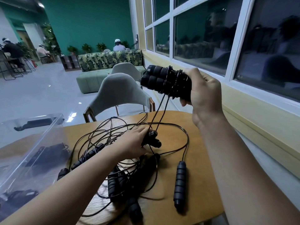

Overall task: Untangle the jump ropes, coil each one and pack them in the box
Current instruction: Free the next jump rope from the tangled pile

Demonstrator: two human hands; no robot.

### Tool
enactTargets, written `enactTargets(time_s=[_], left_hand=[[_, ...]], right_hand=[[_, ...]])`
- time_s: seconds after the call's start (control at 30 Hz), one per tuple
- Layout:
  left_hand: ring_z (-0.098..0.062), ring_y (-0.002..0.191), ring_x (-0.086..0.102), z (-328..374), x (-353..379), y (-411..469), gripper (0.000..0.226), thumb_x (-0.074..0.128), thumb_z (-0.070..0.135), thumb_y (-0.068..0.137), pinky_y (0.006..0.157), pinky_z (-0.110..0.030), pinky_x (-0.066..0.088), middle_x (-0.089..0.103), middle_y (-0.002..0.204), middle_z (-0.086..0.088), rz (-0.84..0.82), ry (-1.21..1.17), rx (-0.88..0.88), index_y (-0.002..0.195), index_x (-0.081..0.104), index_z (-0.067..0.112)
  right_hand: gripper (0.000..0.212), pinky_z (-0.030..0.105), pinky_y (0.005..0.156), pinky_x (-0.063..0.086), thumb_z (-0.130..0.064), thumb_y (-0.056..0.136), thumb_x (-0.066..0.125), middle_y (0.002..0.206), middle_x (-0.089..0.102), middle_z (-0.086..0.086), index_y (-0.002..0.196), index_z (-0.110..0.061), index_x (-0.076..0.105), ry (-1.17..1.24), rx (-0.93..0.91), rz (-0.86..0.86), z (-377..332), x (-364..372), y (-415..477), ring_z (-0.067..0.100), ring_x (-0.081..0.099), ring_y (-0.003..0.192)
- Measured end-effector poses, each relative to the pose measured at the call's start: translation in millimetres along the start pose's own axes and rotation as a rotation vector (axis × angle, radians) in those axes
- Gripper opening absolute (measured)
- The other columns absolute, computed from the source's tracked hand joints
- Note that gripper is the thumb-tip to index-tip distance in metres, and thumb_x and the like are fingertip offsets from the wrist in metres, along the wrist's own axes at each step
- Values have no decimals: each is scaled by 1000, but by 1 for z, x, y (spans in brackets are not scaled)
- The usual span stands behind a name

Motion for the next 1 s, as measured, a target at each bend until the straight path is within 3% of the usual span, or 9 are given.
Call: enactTargets(time_s=[0.07, 0.17, 0.33, 0.43, 0.5, 0.8, 0.87, 1.0], left_hand=[[-18, 116, 52, -7, 4, 2, 62, 72, 23, 75, 87, -32, 49, 57, 128, 15, 1, 69, -15, 133, 53, 29], [-18, 105, 60, -14, 2, 5, 54, 77, 15, 76, 80, -27, 45, 56, 113, 15, 4, -72, -39, 126, 63, 27], [-18, 104, 61, -40, -4, 7, 57, 75, 14, 85, 88, -30, 49, 58, 116, 6, -5, -318, -195, 137, 60, 29], [-24, 93, 70, -62, -11, -4, 31, 73, 14, 89, 81, -34, 55, 71, 101, -1, 75, -572, -422, 111, 63, 33], [-23, 88, 71, -70, -14, -11, 26, 72, 14, 92, 76, -34, 55, 74, 97, -3, 150, -683, -520, 109, 63, 32], [-30, 94, 67, -96, -24, -12, 42, 60, 35, 92, 89, -50, 59, 67, 105, -10, 491, -764, -846, 126, 43, 18], [-34, 99, 67, -105, -23, -13, 49, 59, 40, 89, 94, -53, 57, 67, 109, -12, 502, -773, -906, 127, 41, 17], [-33, 106, 64, -108, -26, -14, 62, 68, 43, 86, 97, -46, 52, 66, 117, -10, 406, -669, -949, 136, 41, 16]], right_hand=[[30, 29, 41, 39, -20, 99, 69, 70, 48, 14, 73, -6, 65, 4, 0, 5, 0, 0, 0, 28, 47, 55], [29, 30, 42, 39, -21, 98, 70, 68, 48, 13, 73, -7, 65, 4, 2, 25, 0, -2, 1, 27, 47, 52], [29, 31, 42, 40, -23, 96, 70, 66, 52, 10, 68, -12, 66, 14, 2, 112, -5, -15, 7, 26, 48, 55], [31, 30, 43, 39, -24, 93, 71, 68, 54, 8, 63, -19, 65, 49, 13, 167, -11, -26, 12, 27, 50, 57], [30, 30, 43, 39, -24, 93, 71, 69, 55, 8, 64, -20, 65, 51, 15, 174, -11, -29, 13, 28, 50, 57], [29, 33, 47, 35, -23, 90, 68, 64, 52, 9, 62, -20, 63, 44, -3, 177, -12, -22, 10, 28, 48, 51], [28, 32, 45, 37, -23, 91, 69, 64, 52, 8, 64, -17, 63, 40, -4, 175, -10, -22, 9, 28, 48, 52], [32, 33, 44, 37, -24, 93, 69, 63, 52, 6, 63, -17, 61, 24, -1, 157, -7, -19, 7, 27, 47, 48]])
Point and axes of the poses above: each hand's wrist, its own y-axis towards the middle knuckle, its own x-axis out of the palm, z = x × y, the point moved 5 cm from there along y, towards the middle knuckle
